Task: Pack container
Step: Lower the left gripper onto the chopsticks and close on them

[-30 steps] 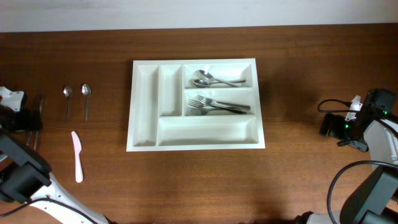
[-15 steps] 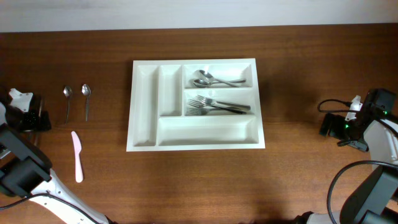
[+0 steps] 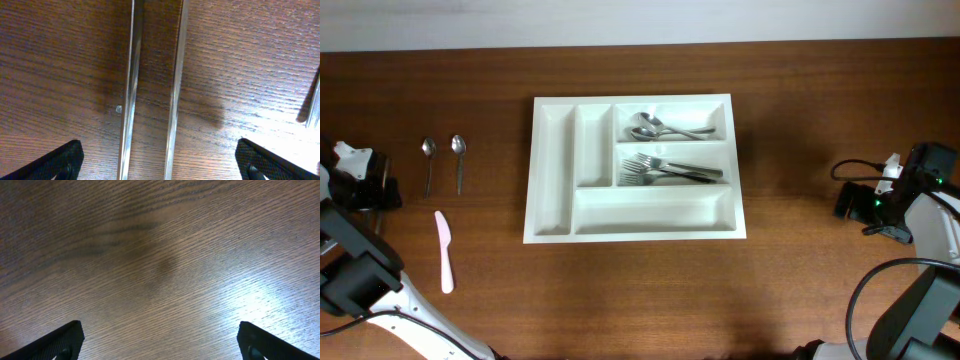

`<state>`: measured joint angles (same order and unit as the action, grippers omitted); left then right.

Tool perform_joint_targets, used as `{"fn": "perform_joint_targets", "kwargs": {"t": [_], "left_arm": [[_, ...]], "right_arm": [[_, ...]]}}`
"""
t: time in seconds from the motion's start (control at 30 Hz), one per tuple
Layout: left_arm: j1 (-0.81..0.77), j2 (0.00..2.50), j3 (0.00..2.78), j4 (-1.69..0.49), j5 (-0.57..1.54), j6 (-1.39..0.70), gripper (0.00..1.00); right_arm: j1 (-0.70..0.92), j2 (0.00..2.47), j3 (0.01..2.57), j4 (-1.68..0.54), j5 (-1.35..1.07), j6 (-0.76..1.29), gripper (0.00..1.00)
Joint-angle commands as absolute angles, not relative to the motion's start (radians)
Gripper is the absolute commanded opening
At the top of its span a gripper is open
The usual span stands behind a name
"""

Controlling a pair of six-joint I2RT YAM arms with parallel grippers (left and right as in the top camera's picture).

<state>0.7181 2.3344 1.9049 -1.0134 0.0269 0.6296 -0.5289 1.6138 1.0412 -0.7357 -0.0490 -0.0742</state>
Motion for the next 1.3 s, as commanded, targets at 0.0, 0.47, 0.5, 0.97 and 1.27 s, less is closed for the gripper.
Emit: {"fn": "perform_joint_targets", "kwargs": {"t": [0.0,0.47,0.5,0.97,1.27], "left_arm": [[0.716,2.360,1.917,-1.017,0.038,0.652,0.99],[0.717,2.403,1.917,-1.028,0.038,0.652,0.99],[0.717,2.409,1.917,-1.029,0.038,0.652,0.99],[0.717,2.423,1.918,-1.016,0.023,0.651,0.96],[0.716,2.423,1.930,-1.009,0.019,0.651,0.51]], "right_arm": [[-0.531,1.597,1.039,-0.736,-0.040,-0.062,0.99],[-0.531,1.597,1.039,-0.736,-0.040,-0.062,0.99],[-0.531,1.597,1.039,-0.736,-0.040,-0.062,0.99],[-0.531,1.597,1.039,-0.736,-0.040,-0.062,0.99],[-0.531,1.597,1.039,-0.736,-0.040,-0.062,0.99]]}}
